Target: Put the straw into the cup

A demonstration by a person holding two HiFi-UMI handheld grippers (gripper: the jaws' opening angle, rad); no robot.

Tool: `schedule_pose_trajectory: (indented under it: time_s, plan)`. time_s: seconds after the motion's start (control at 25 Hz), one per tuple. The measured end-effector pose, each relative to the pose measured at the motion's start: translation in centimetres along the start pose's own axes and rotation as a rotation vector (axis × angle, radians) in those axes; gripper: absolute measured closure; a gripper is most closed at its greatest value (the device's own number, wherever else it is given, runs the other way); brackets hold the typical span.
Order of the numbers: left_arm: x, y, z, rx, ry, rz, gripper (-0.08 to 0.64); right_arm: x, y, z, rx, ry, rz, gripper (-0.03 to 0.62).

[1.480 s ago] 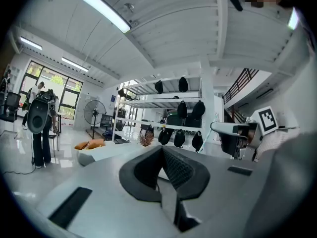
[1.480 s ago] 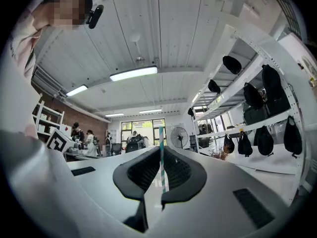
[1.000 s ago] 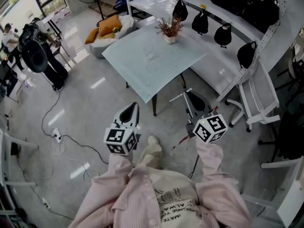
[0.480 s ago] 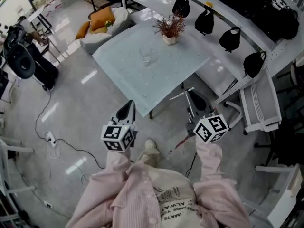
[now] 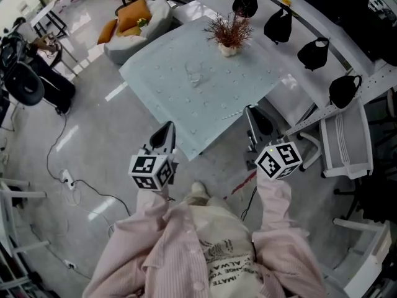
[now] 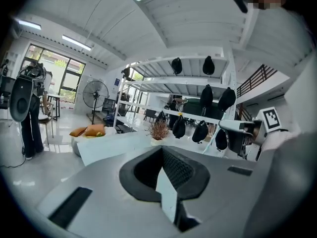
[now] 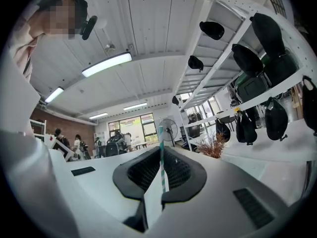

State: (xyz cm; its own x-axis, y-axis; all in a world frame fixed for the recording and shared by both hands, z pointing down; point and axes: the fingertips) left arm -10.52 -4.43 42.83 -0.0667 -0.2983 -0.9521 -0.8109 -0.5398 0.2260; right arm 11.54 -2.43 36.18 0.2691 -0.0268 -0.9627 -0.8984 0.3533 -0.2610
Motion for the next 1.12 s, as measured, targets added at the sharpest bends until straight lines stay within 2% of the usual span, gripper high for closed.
schedule_pose_trajectory:
  time_s: [0.36,0.6,1.12]
  plan:
    - [0.2,0.3,-2.4,-0.014,0.004,0.006,0.561,0.8,-3.2,-1.5,-0.048,-0.025,-0.005,0.574]
    - [0.4,2.7,-4.7,0.03,0.005,0.025,0.56,0.7,-5.5,-5.4,-0.059,-0.029,-0.026,0.573]
    - [3.1,8.2,-13.9,0.13,-0.014,0.081,0.561,0.6,-11.1,-18.0,0.028,0.026,-0.058,0.574]
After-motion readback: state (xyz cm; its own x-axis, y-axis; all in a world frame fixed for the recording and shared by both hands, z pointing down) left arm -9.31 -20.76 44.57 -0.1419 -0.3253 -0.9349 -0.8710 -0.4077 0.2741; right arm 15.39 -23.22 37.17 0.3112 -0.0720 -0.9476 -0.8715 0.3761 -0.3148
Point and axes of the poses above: the fingertips, and each gripper's own axes: z backward along the fingers, y to its left, x out of its top, and after that the axes turned 3 degrees about -y, right-handed
